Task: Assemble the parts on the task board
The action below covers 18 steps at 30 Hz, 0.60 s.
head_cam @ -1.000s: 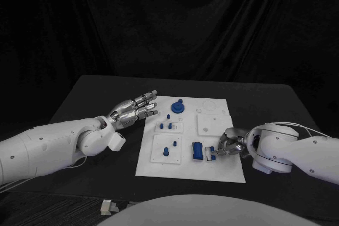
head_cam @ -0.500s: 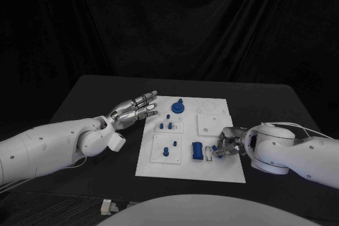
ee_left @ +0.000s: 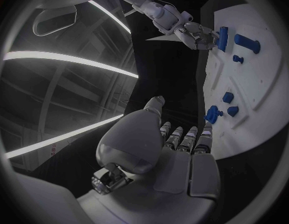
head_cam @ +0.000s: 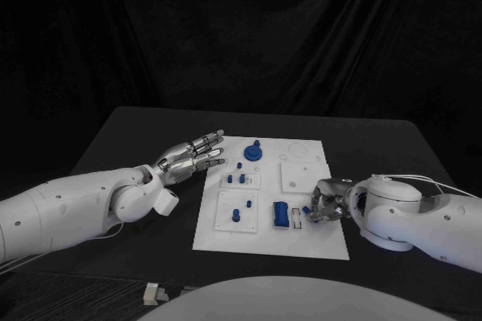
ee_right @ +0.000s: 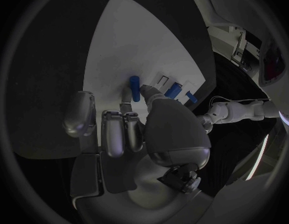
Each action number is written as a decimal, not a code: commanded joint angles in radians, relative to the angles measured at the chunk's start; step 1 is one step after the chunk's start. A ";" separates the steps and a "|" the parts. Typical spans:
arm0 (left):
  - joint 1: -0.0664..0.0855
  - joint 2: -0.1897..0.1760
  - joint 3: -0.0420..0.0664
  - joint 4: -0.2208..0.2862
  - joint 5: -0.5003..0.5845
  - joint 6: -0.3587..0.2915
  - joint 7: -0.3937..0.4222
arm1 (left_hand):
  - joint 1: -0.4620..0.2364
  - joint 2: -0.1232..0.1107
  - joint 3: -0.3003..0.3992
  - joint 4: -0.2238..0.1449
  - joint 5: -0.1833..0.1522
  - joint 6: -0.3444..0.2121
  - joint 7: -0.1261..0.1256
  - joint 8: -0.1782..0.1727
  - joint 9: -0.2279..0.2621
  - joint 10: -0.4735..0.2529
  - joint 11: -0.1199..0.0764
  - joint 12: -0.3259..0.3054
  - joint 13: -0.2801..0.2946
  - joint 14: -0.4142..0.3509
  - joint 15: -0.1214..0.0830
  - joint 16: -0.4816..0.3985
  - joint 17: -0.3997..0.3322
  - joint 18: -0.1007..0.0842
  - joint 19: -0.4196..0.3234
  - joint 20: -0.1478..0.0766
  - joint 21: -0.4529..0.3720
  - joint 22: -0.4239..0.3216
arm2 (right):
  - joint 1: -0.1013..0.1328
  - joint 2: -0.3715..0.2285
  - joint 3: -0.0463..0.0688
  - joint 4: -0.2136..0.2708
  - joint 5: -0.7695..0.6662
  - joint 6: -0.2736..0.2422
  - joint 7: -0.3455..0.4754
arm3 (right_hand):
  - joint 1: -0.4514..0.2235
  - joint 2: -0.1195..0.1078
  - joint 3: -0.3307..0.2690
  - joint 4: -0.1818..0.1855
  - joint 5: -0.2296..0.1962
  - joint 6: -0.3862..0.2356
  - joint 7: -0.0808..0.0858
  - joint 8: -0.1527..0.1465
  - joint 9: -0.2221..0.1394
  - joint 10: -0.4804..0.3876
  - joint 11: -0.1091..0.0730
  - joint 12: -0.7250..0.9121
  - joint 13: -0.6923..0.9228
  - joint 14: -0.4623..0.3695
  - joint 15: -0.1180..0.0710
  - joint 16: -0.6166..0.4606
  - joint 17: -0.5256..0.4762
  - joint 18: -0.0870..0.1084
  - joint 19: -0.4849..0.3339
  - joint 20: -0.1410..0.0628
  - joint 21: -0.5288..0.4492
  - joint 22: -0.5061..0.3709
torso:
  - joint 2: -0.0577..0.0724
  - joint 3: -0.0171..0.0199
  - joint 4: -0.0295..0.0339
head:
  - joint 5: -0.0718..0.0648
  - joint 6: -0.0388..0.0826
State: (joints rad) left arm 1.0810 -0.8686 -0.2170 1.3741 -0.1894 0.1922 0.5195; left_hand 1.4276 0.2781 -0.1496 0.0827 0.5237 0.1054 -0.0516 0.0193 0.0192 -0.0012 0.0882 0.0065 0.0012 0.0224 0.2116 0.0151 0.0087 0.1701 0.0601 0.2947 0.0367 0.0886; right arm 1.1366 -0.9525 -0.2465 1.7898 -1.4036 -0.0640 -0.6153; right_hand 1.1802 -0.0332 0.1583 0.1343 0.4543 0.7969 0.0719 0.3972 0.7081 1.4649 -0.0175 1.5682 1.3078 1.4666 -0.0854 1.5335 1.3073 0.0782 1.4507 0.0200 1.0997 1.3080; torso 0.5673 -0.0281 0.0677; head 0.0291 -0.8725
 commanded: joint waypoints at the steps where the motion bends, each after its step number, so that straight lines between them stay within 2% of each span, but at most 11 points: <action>1: -0.002 0.002 0.001 0.001 0.005 0.017 0.005 | 0.007 0.002 0.007 -0.002 0.001 0.001 0.006 0.005 0.001 0.001 0.009 -0.007 -0.001 0.005 0.009 0.007 0.002 -0.020 0.006 -0.001 0.006 0.001 | -0.004 -0.001 -0.001 0.013 -0.140 0.037 -0.037 | 0.005 -0.012 0.007 -0.016 -0.004 0.007 0.008 -0.036 -0.067 0.106 0.008 0.003 0.263 0.080 0.010 -0.005 0.130 0.011 -0.002 0.011 -0.010 0.142 | 0.001 -0.0001 -0.0006 | -0.001 0.000; 6: -0.002 0.001 0.001 0.001 0.005 0.020 0.001 | 0.005 0.002 0.011 -0.004 0.001 0.001 0.006 0.004 0.001 0.001 0.011 -0.007 -0.001 0.013 0.013 0.012 0.004 -0.024 0.007 -0.001 0.007 0.001 | -0.007 0.000 -0.001 0.021 -0.174 0.055 -0.040 | 0.017 -0.015 0.015 -0.034 -0.002 0.019 0.009 -0.053 -0.091 0.106 0.009 0.003 0.263 0.079 0.012 -0.006 0.128 0.012 -0.003 0.014 -0.014 0.141 | 0.000 -0.0001 -0.0024 | 0.001 0.000; 10: -0.002 0.002 0.001 0.001 0.005 0.022 -0.002 | 0.003 0.001 0.013 -0.004 0.001 0.002 0.007 0.005 0.001 0.001 0.011 -0.007 -0.001 0.017 0.015 0.016 0.006 -0.027 0.007 -0.001 0.007 0.001 | -0.009 0.001 -0.001 0.022 -0.186 0.071 -0.038 | 0.023 -0.021 0.021 -0.051 -0.002 0.014 0.018 -0.080 -0.121 0.106 0.019 0.003 0.263 0.078 0.018 -0.008 0.122 0.013 -0.005 0.018 -0.022 0.140 | 0.000 0.0011 -0.0030 | 0.003 0.000; 14: -0.003 0.004 0.001 0.000 0.005 0.024 -0.003 | 0.002 0.002 0.014 -0.004 0.001 0.003 0.009 0.005 0.001 0.001 0.011 -0.007 -0.001 0.018 0.016 0.017 0.006 -0.028 0.007 -0.001 0.007 0.001 | -0.010 0.004 -0.001 0.019 -0.191 0.081 -0.031 | 0.028 -0.017 0.037 -0.064 -0.002 0.022 0.025 -0.098 -0.149 0.106 0.032 0.003 0.263 0.078 0.029 -0.008 0.121 0.013 -0.005 0.026 -0.023 0.140 | 0.000 0.0010 -0.0013 | 0.003 0.000; 16: -0.003 0.004 0.001 -0.001 0.005 0.025 -0.004 | 0.002 0.002 0.015 -0.004 0.001 0.004 0.009 0.005 0.001 0.001 0.012 -0.007 -0.001 0.019 0.016 0.018 0.006 -0.028 0.008 -0.001 0.007 0.002 | -0.011 0.005 -0.001 0.017 -0.192 0.083 -0.026 | 0.033 -0.015 0.055 -0.075 0.014 0.028 0.028 -0.112 -0.168 0.106 0.034 0.003 0.263 0.078 0.032 -0.008 0.120 0.013 -0.006 0.030 -0.025 0.139 | 0.000 0.0006 -0.0002 | 0.002 0.000; 17: -0.003 0.004 0.001 -0.001 0.005 0.026 -0.005 | 0.002 0.003 0.015 -0.004 0.001 0.004 0.010 0.005 0.001 0.001 0.012 -0.007 -0.001 0.019 0.017 0.018 0.006 -0.029 0.008 -0.001 0.007 0.002 | -0.011 0.005 -0.001 0.017 -0.192 0.083 -0.024 | 0.034 -0.013 0.064 -0.078 0.036 0.032 0.029 -0.117 -0.175 0.106 0.036 0.003 0.263 0.078 0.033 -0.008 0.121 0.013 -0.006 0.031 -0.025 0.140 | 0.000 0.0004 0.0002 | 0.002 0.000; 18: -0.003 0.005 0.001 -0.001 0.005 0.026 -0.005 | 0.002 0.003 0.015 -0.004 0.001 0.004 0.010 0.005 0.001 0.001 0.012 -0.007 -0.001 0.019 0.017 0.018 0.006 -0.029 0.008 -0.001 0.007 0.002 | -0.012 0.006 -0.001 0.016 -0.193 0.082 -0.021 | 0.037 -0.013 0.082 -0.086 0.076 0.044 0.031 -0.127 -0.190 0.106 0.039 0.003 0.263 0.078 0.035 -0.008 0.121 0.013 -0.005 0.033 -0.023 0.140 | 0.000 0.0000 0.0005 | 0.002 0.000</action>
State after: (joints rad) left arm 1.0795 -0.8659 -0.2167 1.3721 -0.1894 0.2022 0.5077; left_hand 1.4276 0.2781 -0.1414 0.0800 0.5237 0.1090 -0.0480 0.0193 0.0191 -0.0020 0.0948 0.0066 0.0015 0.0363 0.2254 0.0268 0.0136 0.1536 0.0600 0.2947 0.0407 0.0886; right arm 1.1324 -0.9453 -0.2438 1.8121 -1.5699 -0.0189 -0.6218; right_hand 1.2065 -0.0479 0.2292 0.0526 0.5078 0.8311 0.1055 0.2773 0.6051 1.4665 0.0164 1.5682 1.3076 1.4632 -0.0570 1.5295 1.3073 0.0782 1.4470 0.0450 1.0802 1.3077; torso 0.5672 -0.0273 0.0664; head 0.0321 -0.8725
